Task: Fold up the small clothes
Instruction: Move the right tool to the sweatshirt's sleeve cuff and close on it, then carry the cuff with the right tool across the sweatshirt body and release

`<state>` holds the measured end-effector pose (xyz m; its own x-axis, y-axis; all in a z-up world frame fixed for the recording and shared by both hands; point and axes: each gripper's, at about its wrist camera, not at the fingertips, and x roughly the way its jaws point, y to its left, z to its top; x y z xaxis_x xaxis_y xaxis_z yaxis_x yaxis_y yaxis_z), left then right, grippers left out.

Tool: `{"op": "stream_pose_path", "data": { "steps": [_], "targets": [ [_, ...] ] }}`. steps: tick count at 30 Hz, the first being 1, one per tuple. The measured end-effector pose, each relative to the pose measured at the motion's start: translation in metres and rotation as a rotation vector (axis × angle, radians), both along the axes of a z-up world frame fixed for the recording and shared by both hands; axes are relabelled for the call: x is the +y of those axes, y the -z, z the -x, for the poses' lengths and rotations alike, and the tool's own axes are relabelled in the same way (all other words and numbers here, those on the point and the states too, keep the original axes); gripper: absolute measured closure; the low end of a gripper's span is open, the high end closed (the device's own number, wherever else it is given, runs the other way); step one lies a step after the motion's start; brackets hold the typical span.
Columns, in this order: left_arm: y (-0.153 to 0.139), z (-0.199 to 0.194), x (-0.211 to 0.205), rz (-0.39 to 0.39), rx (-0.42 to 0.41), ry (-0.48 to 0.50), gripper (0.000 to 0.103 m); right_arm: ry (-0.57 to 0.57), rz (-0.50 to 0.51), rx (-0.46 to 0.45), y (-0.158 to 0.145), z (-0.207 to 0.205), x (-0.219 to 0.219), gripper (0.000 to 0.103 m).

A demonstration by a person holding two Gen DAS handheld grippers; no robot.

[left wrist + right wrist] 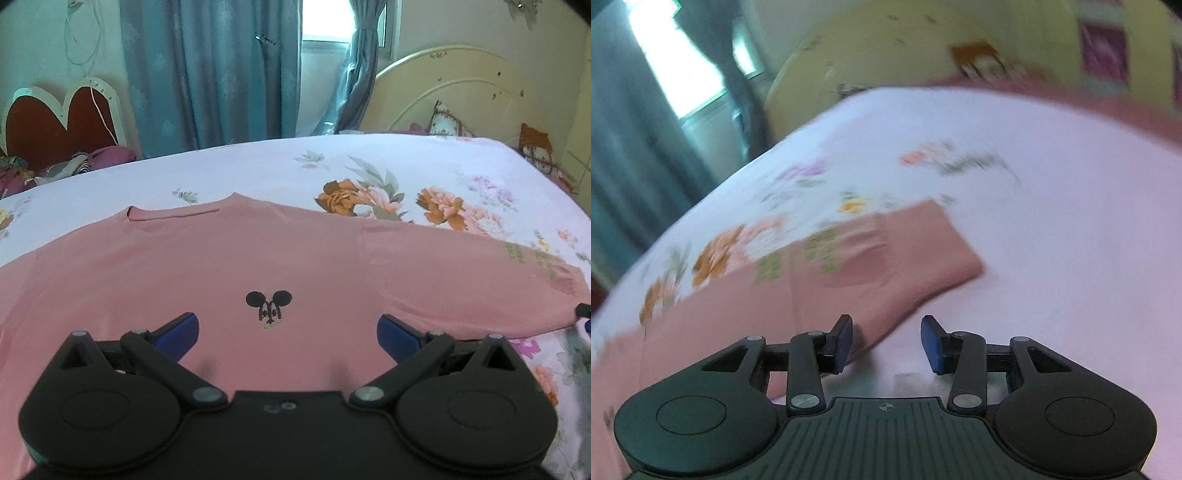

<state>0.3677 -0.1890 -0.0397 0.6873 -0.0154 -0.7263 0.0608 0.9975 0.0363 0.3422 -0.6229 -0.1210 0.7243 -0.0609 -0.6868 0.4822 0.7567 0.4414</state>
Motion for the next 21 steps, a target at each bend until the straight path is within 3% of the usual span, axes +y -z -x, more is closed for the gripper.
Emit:
{"op": "stream_pose_path", "data": {
  "steps": [4,9,10,11,13,18,21],
  "targets": [
    [0.003,-0.009,-0.006,-0.024,0.012,-0.004,0.000,0.025,-0.125,-0.057,0.011,-0.001,-0.027,0.061],
    [0.005,-0.015,-0.007,-0.033,0.040,-0.013,0.000,0.015,-0.075,-0.068,0.007,-0.010,-0.021,0.063],
    [0.006,-0.016,-0.006,-0.043,0.047,-0.021,0.000,0.031,-0.055,-0.057,0.007,-0.009,-0.021,0.082],
    [0.006,-0.018,-0.003,-0.049,0.057,-0.029,0.000,0.045,-0.046,-0.038,0.009,-0.011,-0.021,0.093],
    [0.007,-0.021,0.004,-0.060,0.082,-0.054,0.000,0.059,-0.071,-0.049,0.013,-0.011,-0.024,0.093],
    [0.012,-0.018,0.035,-0.070,0.123,-0.076,0.000,0.021,0.035,-0.008,0.003,-0.025,-0.010,0.093],
    [0.012,-0.010,0.065,-0.068,0.108,-0.113,0.000,-0.013,0.093,-0.030,-0.013,-0.031,0.010,0.093]
  ]
}}
